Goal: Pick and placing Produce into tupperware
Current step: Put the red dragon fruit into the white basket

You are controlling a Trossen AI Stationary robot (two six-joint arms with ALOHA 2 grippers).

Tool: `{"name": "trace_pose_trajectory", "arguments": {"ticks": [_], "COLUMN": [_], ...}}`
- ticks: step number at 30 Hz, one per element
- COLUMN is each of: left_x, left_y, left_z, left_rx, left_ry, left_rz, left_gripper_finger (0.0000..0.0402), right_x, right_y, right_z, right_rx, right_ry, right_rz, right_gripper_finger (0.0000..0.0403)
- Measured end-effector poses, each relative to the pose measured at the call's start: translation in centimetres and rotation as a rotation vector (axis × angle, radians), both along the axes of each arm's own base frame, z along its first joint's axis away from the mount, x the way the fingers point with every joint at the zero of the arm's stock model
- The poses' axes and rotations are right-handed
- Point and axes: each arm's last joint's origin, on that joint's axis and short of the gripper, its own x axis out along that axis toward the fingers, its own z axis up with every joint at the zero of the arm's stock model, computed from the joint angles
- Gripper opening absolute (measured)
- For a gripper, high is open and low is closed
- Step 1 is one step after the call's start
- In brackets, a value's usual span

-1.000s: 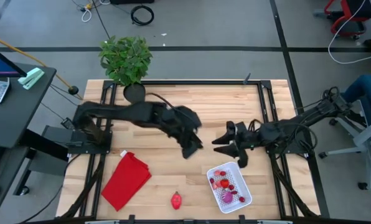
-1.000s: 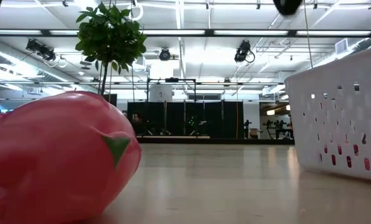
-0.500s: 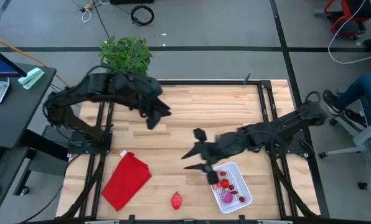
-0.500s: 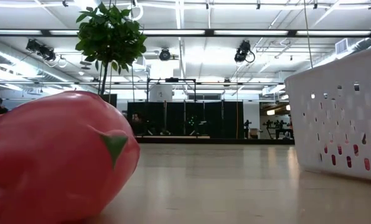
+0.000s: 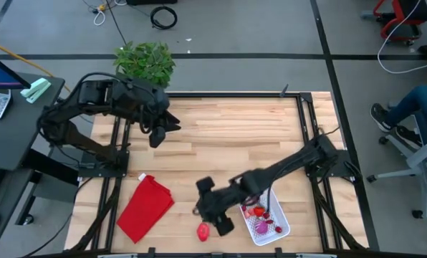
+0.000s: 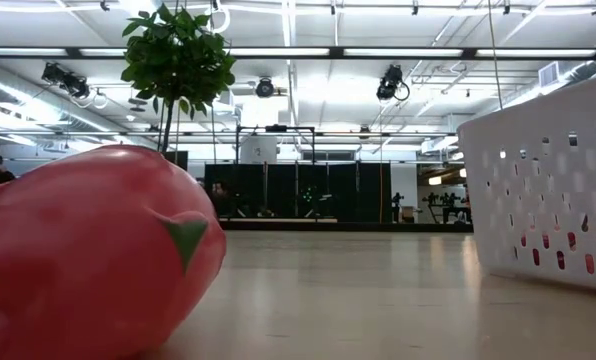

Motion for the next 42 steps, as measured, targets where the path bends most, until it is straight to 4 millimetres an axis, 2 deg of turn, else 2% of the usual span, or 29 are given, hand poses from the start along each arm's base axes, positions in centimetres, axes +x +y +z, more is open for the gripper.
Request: {"name": "trace_pose_trajectory", "arguments": {"ticks": [7, 14, 19, 24, 32, 42], "left_x": [-0.1, -0.1, -0.1, -0.1, -0.1, -0.2], "left_y": [0.0, 0.0, 0.0, 0.1, 0.1, 0.1], "left_z": [0.0, 0.0, 0.0, 0.0, -0.1, -0.2], "left_rx": [0.001, 0.034, 0.037, 0.061, 0.063, 0.083], "left_ry": [0.007, 0.01, 0.01, 0.012, 0.023, 0.032], "left_rz": [0.0, -0.025, -0.021, -0.009, -0.006, -0.015], "left_gripper_finger": [0.0117, 0.0111, 0.0113, 0.0113, 0.0114, 0.0111], "right_x": [0.4, 0.7, 1.1, 2.1, 2.6, 3.1], "right_y": [3.2, 4.9, 5.5, 5.9, 5.6, 5.0], "right_z": [-5.3, -8.5, -9.3, -10.0, -12.0, -13.1], "right_rx": [-0.239, -0.25, -0.29, -0.265, -0.25, -0.244], "right_ry": [0.033, 0.069, 0.008, -0.072, -0.029, -0.008], "right_rz": [0.275, 0.377, 0.461, 0.459, 0.474, 0.466], "right_gripper_finger": [0.0268, 0.0268, 0.0268, 0.0268, 0.0268, 0.0268]}}
